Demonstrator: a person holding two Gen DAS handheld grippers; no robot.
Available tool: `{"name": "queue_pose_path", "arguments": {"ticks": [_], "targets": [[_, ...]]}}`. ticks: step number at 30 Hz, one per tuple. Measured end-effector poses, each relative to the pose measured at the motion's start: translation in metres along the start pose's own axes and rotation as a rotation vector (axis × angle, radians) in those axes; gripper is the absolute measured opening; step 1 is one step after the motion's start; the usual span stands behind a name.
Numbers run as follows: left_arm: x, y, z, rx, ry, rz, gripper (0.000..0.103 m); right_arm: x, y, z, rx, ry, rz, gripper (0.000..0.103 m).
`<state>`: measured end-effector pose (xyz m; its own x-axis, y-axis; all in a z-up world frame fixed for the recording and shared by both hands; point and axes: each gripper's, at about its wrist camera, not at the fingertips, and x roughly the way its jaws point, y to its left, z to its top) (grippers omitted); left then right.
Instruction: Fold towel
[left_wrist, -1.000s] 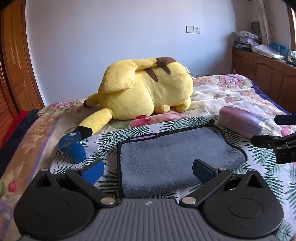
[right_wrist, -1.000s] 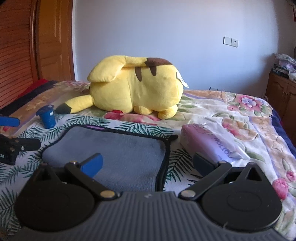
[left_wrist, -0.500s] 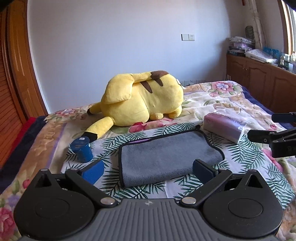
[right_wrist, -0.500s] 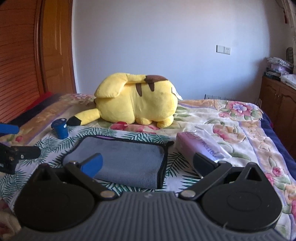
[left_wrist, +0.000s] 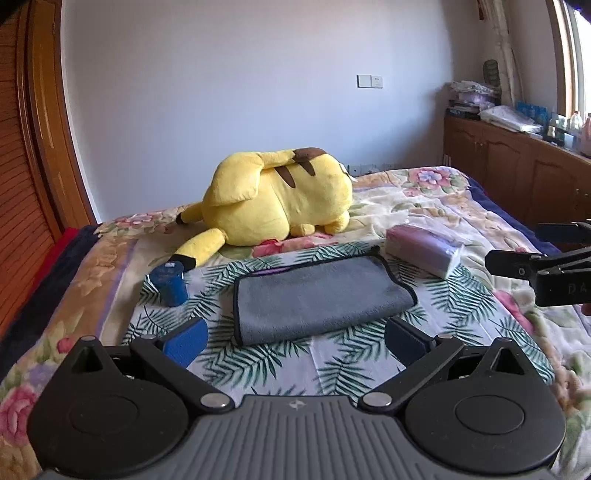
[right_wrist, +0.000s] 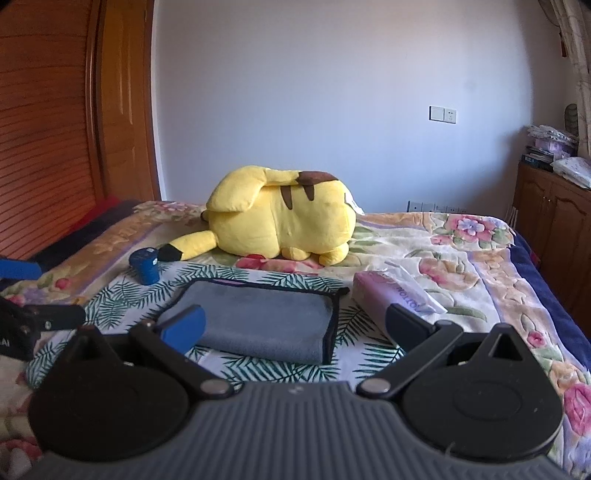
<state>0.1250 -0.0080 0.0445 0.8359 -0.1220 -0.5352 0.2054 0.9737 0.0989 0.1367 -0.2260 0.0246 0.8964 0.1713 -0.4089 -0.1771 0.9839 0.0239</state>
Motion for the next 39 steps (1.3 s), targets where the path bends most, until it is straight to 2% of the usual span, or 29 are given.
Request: {"name": "queue_pose_path", "arguments": {"ticks": [10,25,39], "targets": [[-0.023,-0.009,-0.026,-0.020,-0.004,0.000,0.103,-0.028,0.006,-0.019,0.017,0.013,-0.007,0.103],[-0.040,-0.017,-0.073,-0.054,0.033,-0.014,0.103,-0.060,0.013,-0.052,0.023,0.048,-0.015,0.103],[-0.039,-0.022,-0.112,-0.074,0.053,0.020,0.103,-0.066,0.028,-0.088,0.032,0.092,0.000,0.103]]}}
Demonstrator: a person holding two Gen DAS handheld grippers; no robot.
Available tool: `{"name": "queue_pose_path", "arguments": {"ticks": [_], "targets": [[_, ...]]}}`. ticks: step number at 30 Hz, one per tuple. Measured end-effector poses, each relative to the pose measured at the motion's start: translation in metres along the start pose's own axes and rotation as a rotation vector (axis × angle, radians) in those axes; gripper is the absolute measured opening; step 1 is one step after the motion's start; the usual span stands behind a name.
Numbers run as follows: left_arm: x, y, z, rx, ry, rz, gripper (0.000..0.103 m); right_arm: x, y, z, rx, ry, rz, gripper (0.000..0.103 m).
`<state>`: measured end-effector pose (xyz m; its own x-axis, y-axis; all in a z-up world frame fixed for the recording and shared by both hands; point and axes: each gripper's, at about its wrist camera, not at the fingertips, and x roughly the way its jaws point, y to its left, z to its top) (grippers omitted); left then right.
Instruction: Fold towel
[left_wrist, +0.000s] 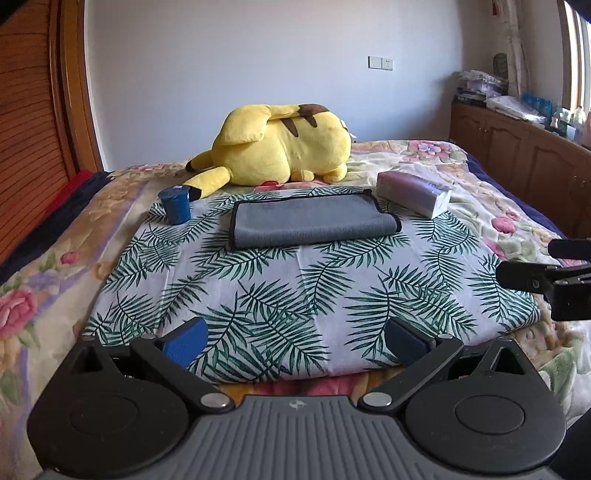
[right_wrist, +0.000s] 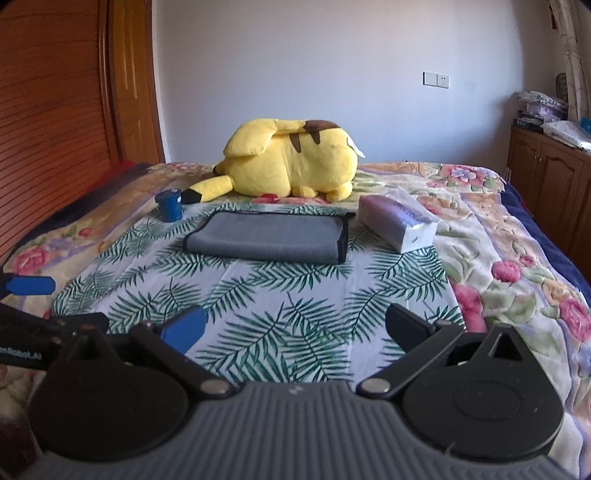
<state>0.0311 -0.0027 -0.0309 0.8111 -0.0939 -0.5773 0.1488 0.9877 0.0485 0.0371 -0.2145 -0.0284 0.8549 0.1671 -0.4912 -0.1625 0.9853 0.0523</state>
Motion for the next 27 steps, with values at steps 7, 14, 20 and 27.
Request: {"name": "queue_pose_path", "arguments": {"ticks": [7,14,20,27], "targets": [[0.006,0.002,-0.008,-0.016,-0.009,0.012,0.103,0.008,0.003,-0.014,-0.007,0.018,-0.004,0.103],[0.006,0.002,-0.010,0.005,-0.029,0.027,0.103,0.014,-0.003,-0.019,0.025,0.017,-0.013,0.103],[0.002,0.006,-0.010,-0.008,-0.053,0.033,0.103,0.012,-0.006,-0.020,0.043,-0.007,-0.016,0.103],[-0.007,0.007,-0.008,-0.015,-0.101,0.042,0.103,0.005,-0.006,-0.019,0.034,-0.052,-0.027,0.103]]}}
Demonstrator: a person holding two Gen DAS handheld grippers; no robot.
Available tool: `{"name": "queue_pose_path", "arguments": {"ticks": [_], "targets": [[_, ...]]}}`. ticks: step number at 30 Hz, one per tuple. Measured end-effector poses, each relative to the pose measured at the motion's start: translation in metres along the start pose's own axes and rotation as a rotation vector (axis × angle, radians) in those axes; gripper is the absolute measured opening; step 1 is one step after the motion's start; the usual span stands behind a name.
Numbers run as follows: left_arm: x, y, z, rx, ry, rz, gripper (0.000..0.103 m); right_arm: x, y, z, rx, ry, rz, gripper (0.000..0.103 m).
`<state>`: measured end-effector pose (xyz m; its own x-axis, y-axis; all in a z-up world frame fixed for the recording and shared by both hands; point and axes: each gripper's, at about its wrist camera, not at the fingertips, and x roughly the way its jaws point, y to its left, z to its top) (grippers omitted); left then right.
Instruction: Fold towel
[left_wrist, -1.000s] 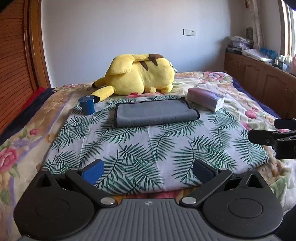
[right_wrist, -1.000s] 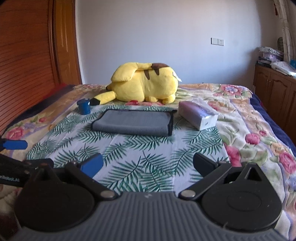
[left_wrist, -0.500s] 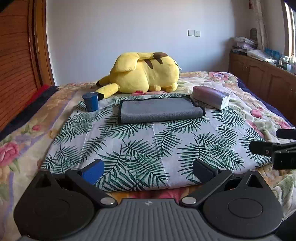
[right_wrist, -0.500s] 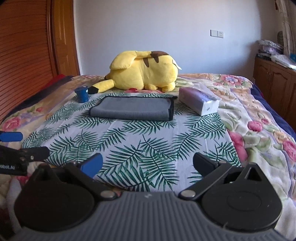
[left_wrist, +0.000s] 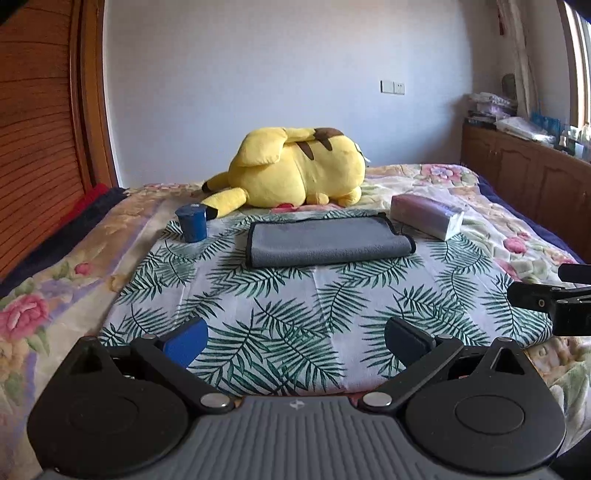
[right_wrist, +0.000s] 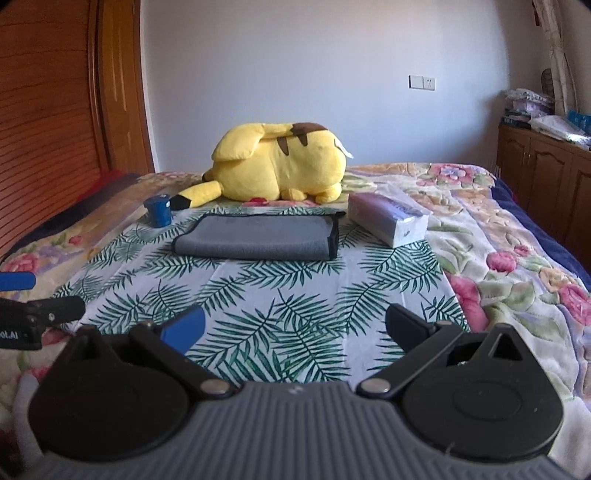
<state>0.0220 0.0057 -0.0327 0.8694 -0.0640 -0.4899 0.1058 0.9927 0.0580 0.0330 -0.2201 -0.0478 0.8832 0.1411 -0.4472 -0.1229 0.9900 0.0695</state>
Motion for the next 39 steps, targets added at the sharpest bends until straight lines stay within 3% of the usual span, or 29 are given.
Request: {"name": "queue_pose_path", "arguments": {"ticks": [17,39], "targets": [[-0.018,0.004,0.007,0.001,-0.124,0.033,0.103,-0.013,-0.005,0.003,0.011,-0.112,-0.038,0.103],[-0.025,0.007,0.008,-0.002,-0.157,0.043,0.103,-0.021,-0.007,0.005,0.012,-0.193,-0.075,0.103]]}}
